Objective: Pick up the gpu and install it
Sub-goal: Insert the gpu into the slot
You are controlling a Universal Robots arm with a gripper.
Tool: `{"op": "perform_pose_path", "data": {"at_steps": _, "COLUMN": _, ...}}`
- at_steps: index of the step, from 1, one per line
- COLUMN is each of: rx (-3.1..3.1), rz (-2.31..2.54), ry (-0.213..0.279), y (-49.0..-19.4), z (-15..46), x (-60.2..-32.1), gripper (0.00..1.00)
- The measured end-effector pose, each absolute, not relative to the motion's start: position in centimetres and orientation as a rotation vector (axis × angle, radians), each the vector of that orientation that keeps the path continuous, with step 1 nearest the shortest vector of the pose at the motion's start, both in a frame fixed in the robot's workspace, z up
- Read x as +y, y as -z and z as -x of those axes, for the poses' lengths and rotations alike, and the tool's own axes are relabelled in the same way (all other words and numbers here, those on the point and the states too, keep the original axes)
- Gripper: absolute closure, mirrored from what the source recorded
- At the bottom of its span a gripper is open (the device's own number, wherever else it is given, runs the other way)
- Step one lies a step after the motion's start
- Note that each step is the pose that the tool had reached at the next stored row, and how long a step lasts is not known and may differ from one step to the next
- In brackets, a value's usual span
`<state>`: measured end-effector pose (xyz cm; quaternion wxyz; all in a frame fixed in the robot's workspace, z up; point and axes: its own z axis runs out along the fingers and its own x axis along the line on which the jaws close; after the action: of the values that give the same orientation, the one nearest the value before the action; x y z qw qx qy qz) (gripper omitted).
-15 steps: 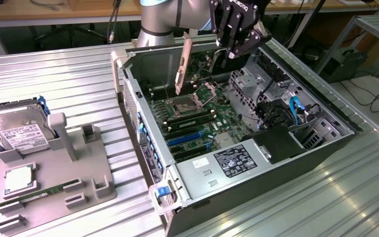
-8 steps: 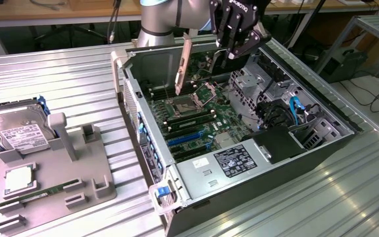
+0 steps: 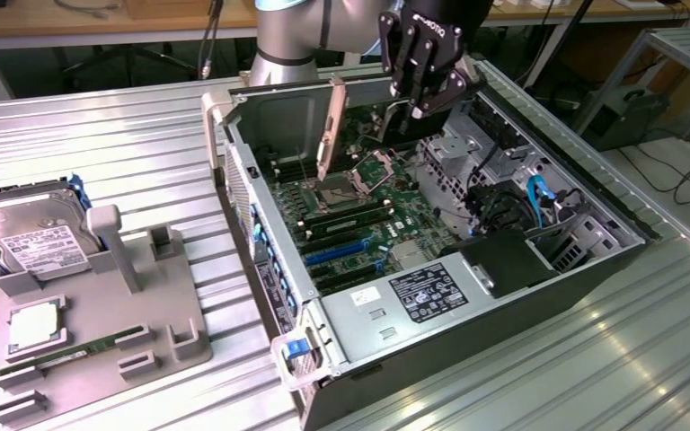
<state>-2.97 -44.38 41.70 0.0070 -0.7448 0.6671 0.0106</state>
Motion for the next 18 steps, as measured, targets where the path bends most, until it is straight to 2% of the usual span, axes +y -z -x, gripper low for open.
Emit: {"op": "perform_pose_path", "data": {"at_steps": 18, "rx": 2.165, "rz": 2.256, "ry": -0.032, "y": -38.6, "z": 2.9, "x": -43.8, "gripper": 0.73}}
